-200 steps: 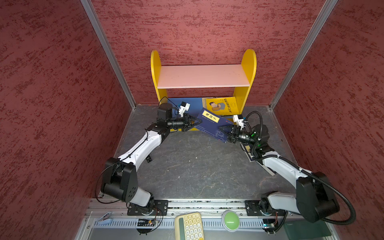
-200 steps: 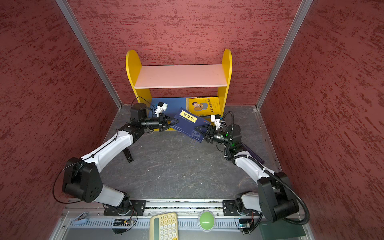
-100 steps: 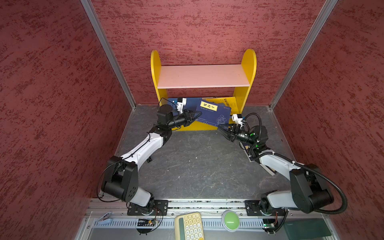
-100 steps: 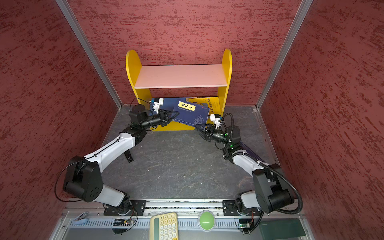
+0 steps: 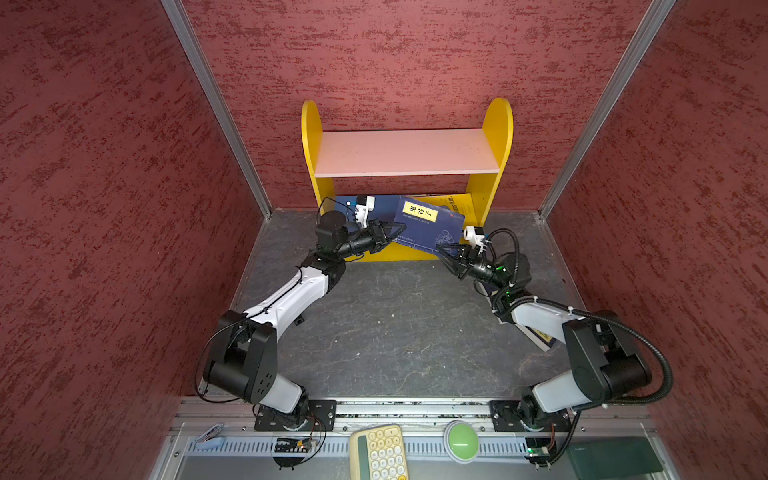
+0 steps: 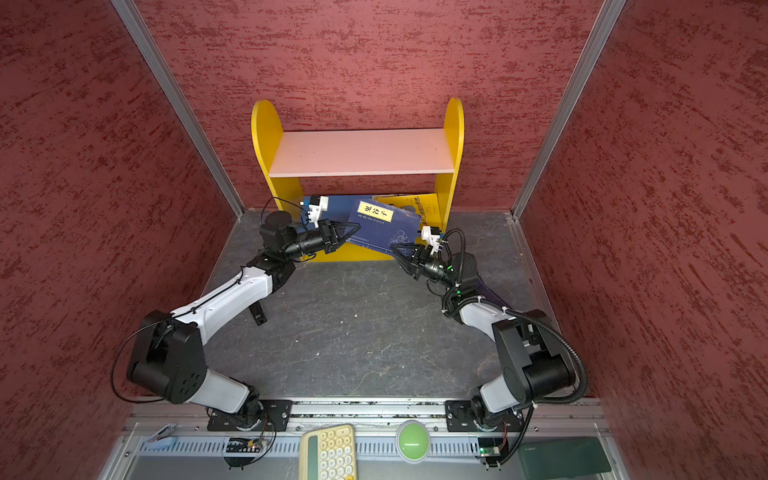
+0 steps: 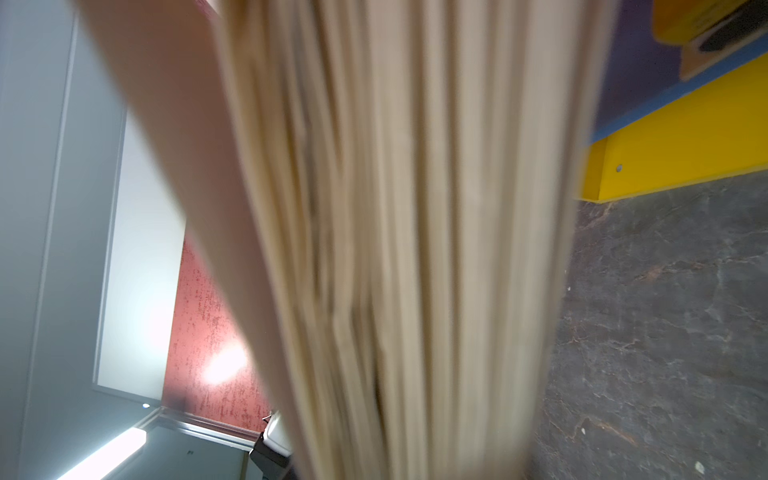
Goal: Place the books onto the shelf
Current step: 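Push the dark blue book onto the blue shelf with both grippers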
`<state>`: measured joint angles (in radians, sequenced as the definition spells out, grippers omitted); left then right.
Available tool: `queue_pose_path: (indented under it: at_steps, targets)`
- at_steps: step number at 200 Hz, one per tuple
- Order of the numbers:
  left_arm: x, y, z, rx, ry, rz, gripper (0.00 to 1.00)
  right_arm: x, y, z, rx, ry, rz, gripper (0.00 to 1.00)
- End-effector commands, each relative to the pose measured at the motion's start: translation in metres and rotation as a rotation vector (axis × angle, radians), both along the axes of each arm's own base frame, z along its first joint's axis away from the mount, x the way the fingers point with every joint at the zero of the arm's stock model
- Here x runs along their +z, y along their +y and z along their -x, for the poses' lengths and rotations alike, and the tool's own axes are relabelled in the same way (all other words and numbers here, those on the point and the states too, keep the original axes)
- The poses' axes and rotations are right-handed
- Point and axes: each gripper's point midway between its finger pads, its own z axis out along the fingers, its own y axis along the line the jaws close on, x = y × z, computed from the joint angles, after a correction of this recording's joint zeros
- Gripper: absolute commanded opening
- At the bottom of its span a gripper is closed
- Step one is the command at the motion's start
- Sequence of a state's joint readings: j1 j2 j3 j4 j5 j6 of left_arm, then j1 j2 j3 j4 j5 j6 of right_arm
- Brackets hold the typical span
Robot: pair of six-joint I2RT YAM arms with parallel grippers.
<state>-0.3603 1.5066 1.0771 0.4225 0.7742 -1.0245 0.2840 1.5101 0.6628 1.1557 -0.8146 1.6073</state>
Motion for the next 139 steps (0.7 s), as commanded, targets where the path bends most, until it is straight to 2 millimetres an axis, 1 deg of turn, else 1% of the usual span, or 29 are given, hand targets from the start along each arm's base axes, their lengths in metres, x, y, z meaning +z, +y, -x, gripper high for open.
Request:
queue_pose_path:
  at_steps: [1,13,19,27,35,43,45,49,54,59,68,74,80,91,105,119,139]
  targets:
    - [0.008,-0.001,-0.001,0.001,-0.034,0.014,0.0,0.023,-0.005,-0.004,-0.033,-0.071,-0.037,0.15]
    - [0.004,-0.001,-0.003,0.005,-0.013,0.006,0.04,0.02,-0.006,-0.005,-0.049,-0.065,-0.02,0.11]
    - [0.001,0.0,-0.004,0.01,0.002,0.001,0.05,0.02,-0.006,-0.004,-0.055,-0.065,-0.011,0.1]
    - [-0.001,0.0,-0.006,0.014,0.014,-0.001,0.09,0.019,-0.006,-0.005,-0.061,-0.067,0.005,0.09]
    - [-0.005,0.002,-0.009,0.022,0.035,-0.001,0.2,0.019,-0.006,-0.004,-0.063,-0.073,0.018,0.09]
    - [-0.007,0.004,-0.012,0.026,0.05,0.002,0.25,0.016,-0.006,-0.005,-0.062,-0.069,0.032,0.09]
    - [-0.008,0.005,-0.013,0.025,0.056,0.004,0.26,0.023,-0.006,-0.001,-0.062,-0.089,0.03,0.08]
    - [-0.008,0.006,-0.013,0.024,0.059,0.008,0.3,0.027,-0.007,0.001,-0.061,-0.103,0.034,0.08]
    - [-0.008,0.007,-0.014,0.021,0.063,0.014,0.36,0.029,-0.006,0.002,-0.059,-0.115,0.041,0.08]
    - [-0.011,0.009,-0.016,0.024,0.076,0.018,0.45,0.031,-0.006,0.003,-0.058,-0.124,0.049,0.08]
    - [-0.012,0.013,-0.019,0.028,0.095,0.02,0.56,0.032,-0.005,0.004,-0.053,-0.136,0.071,0.08]
    - [-0.016,0.016,-0.021,0.033,0.116,0.015,0.66,0.034,-0.004,0.004,-0.052,-0.148,0.09,0.08]
    - [-0.02,0.019,-0.023,0.041,0.145,0.007,0.7,0.035,-0.004,0.004,-0.049,-0.158,0.11,0.08]
    - [-0.028,0.024,-0.025,0.046,0.19,-0.007,0.73,0.04,-0.003,0.004,-0.045,-0.182,0.137,0.08]
    - [-0.03,0.026,-0.023,0.027,0.213,-0.01,0.76,0.048,-0.001,0.006,-0.033,-0.214,0.145,0.09]
    - [-0.028,0.024,-0.018,-0.013,0.217,-0.004,0.76,0.051,-0.001,0.007,-0.025,-0.228,0.144,0.09]
    - [-0.018,0.02,-0.01,-0.072,0.19,0.021,0.75,0.053,0.0,0.009,-0.015,-0.234,0.141,0.09]
